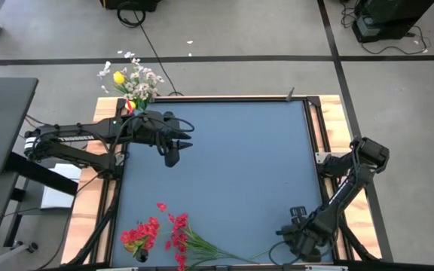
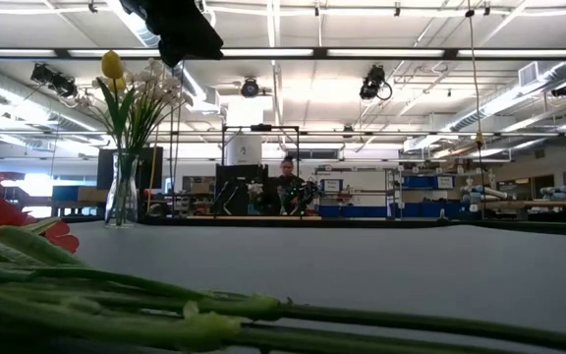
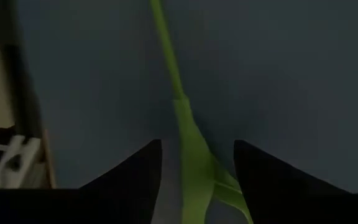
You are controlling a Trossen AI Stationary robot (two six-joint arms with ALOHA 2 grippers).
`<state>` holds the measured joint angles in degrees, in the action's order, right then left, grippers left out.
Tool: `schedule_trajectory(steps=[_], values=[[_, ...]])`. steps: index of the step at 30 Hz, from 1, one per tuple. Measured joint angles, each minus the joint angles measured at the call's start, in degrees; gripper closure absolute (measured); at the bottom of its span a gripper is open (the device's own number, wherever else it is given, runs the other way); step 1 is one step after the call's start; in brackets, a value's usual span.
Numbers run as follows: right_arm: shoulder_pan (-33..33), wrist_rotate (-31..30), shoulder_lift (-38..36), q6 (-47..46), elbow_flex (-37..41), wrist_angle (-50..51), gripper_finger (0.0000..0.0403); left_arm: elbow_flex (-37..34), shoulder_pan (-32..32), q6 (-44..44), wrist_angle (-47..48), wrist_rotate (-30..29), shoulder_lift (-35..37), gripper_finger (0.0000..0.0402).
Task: Sort flowers into vase by color
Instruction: Put the black flowers into the yellow vase
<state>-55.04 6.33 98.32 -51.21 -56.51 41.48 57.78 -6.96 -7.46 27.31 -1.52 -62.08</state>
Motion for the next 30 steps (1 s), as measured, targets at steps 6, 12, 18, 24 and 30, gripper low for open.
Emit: schedule_trajectory(steps=[6,12,18,24,30], values=[[1.4,3.7,-0.3,-2.7,3.8,-3.1,0.0236,0.0,0.0,0.0,0.3,0.0,0.0,0.0271],[5.3,7.4,0.0,-3.6,2.8,-2.0,0.0328,0.0,0.0,1.1,0.8,0.0,0.0,0.0271],[12.5,17.6,-0.6,-10.1,-0.8,-10.8,0.0385,0.0,0.0,1.2,0.8,0.0,0.0,0.0271],[23.2,18.6,-3.3,-20.0,-7.2,-13.6,0.0374,0.0,0.0,5.4,0.9,0.0,0.0,0.0271],[34.6,19.2,-7.1,-31.9,-14.0,-15.2,0.0395,0.0,0.1,15.7,0.8,0.1,0.0,0.0271]])
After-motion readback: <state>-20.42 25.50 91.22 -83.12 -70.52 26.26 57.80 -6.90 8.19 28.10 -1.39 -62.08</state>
